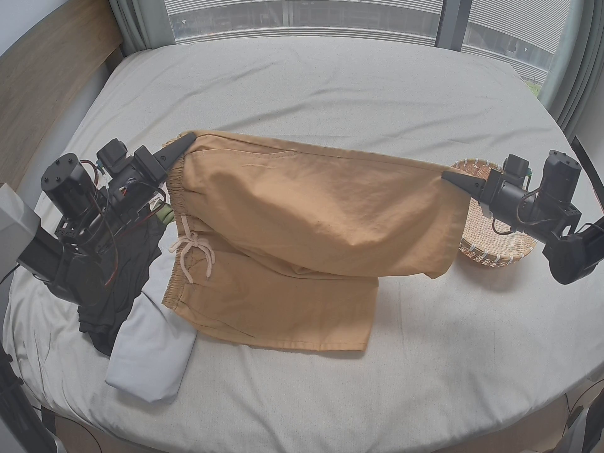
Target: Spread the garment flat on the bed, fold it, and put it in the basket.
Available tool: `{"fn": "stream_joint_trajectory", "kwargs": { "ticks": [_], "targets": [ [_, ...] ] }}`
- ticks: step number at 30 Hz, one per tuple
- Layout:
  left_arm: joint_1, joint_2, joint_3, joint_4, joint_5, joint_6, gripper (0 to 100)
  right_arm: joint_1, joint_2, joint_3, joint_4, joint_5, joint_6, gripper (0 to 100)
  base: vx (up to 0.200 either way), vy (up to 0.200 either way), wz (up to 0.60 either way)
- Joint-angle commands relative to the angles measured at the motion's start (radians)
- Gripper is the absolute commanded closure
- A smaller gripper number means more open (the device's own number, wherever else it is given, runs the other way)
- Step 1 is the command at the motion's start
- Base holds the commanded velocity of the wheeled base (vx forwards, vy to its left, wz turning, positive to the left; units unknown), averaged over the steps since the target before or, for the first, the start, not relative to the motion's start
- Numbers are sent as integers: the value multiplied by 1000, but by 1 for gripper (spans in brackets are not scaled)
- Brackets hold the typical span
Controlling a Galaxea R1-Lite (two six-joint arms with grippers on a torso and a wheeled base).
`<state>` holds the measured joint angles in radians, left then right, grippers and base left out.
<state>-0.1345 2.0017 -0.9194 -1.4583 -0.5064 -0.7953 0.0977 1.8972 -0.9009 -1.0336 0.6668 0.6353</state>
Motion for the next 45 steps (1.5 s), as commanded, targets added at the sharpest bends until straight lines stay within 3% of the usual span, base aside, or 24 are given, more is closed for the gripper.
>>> {"fn": "stream_joint_trajectory", "kwargs": {
  "ticks": [1, 16, 17, 21, 27, 36, 45],
  "targets": [
    [-2, 111, -102, 24, 19, 1, 100, -3, 95, -81, 7, 0, 1, 100, 0, 0, 0],
    [6, 249, -369, 142, 35, -1, 100, -24, 253, -305, -2, -9, 1, 100, 0, 0, 0],
    [6, 250, -378, 156, 32, -2, 0, -26, 260, -314, -3, -27, 0, 0, 0, 0, 0],
    [-1, 253, -411, 194, 35, -53, 0, -19, 290, -311, -32, -90, -13, 0, 0, 0, 0],
    [7, 267, -435, 288, 55, -64, 0, -3, 247, -178, -92, -92, -37, 0, 0, 0, 0],
    [55, 262, -426, 408, 170, 44, 0, 80, 206, 94, -210, -90, -101, 0, 0, 0, 0],
    [84, 224, -357, 400, 177, 47, 0, 109, 229, 211, -302, -92, -108, 0, 0, 0, 0]
  ]
}}
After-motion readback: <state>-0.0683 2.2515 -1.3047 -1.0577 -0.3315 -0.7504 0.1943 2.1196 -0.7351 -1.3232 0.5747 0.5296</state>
